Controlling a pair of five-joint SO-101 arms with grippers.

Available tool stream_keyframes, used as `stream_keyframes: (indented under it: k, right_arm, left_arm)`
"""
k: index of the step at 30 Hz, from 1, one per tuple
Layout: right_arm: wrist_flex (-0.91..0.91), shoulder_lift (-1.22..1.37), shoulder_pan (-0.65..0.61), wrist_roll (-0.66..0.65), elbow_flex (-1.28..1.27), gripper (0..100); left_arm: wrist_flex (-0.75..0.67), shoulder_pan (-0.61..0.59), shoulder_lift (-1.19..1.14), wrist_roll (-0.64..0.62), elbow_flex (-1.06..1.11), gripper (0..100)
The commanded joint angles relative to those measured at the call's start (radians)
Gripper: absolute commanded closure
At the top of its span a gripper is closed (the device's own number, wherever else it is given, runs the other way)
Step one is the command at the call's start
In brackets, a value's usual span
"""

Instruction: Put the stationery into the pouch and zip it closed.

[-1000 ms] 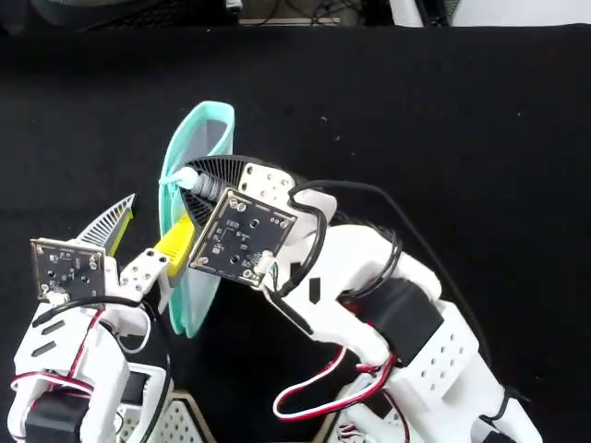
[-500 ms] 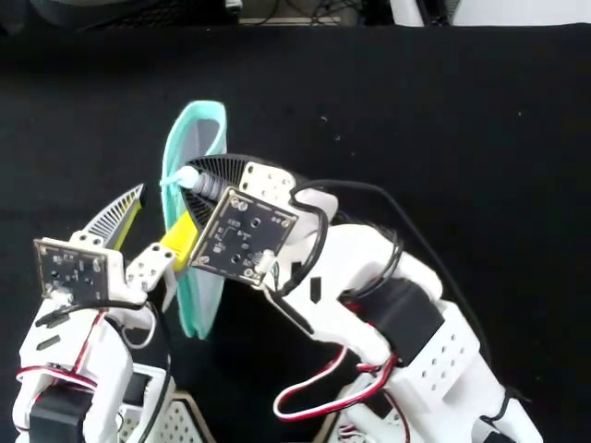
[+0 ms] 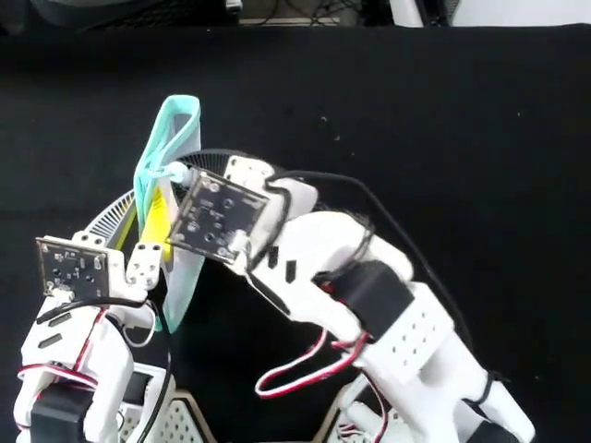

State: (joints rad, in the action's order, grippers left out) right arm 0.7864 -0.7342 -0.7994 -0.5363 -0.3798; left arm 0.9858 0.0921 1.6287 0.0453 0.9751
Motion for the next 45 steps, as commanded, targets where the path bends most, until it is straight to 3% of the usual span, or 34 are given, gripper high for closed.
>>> stream_keyframes:
  k: [1,10,16,40,43,45]
  right_arm:
    - [-0.034,0.01,0.011,-0.003,0.005,98.6]
    - [-0.035,-0.053,0.005,0.058,0.007,97.5]
    - [-0.028,-0.067,0.005,0.06,0.001,83.1]
    - [-0.035,-0.073,-0.083,0.061,-0.016,87.4]
    - [-0.038,-0.074,-0.083,0.06,-0.013,97.9]
    - [-0.054,-0.076,-0.078,0.061,-0.016,97.3]
  left_arm:
    - [-0.002,0.002,0.002,-0.009,-0.002,97]
    - [-0.009,0.002,0.002,-0.008,0.035,97]
    - [-0.009,0.002,0.002,-0.008,0.027,97]
    - [-0.002,0.001,0.002,0.038,0.036,97]
    - [-0.002,0.001,0.002,0.038,0.036,97]
    - [-0.002,0.001,0.002,0.038,0.036,97]
